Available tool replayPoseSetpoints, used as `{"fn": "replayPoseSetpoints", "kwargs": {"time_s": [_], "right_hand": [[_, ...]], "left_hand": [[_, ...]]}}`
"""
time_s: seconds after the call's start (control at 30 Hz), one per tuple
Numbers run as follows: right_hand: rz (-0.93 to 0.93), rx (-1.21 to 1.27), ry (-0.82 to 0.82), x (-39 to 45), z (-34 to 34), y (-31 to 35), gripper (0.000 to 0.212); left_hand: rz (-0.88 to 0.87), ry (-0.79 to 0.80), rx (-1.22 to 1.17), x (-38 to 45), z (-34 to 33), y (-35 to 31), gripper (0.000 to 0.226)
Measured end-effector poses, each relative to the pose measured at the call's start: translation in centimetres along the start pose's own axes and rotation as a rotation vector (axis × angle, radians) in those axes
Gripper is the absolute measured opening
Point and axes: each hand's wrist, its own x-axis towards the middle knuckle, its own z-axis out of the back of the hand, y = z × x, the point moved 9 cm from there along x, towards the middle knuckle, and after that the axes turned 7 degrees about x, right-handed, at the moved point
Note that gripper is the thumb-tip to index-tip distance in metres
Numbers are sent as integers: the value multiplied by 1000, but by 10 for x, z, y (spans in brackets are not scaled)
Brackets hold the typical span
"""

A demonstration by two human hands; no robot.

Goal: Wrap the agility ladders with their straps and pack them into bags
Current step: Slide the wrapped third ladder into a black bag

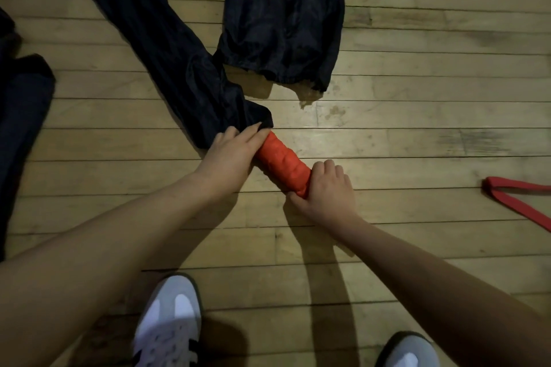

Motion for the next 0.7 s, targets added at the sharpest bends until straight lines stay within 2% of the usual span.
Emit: {"fn": "replayPoseSetpoints", "kwargs": {"time_s": [0.23, 0.33, 0.4, 0.53, 0.7], "right_hand": [[-30, 259, 99, -7, -6, 18, 52], [-67, 362, 92, -5, -7, 27, 47], [-79, 411, 75, -2, -6, 34, 48], [-83, 477, 16, 13, 0, 50, 53], [-121, 628, -22, 42, -8, 65, 61]], "left_hand": [[207, -223, -361, -10, 33, 23, 59], [329, -260, -420, -8, 38, 40, 38], [318, -259, -408, -7, 38, 41, 26], [230, -289, -462, -14, 43, 33, 23], [368, -269, -558, -25, 32, 55, 22]]}}
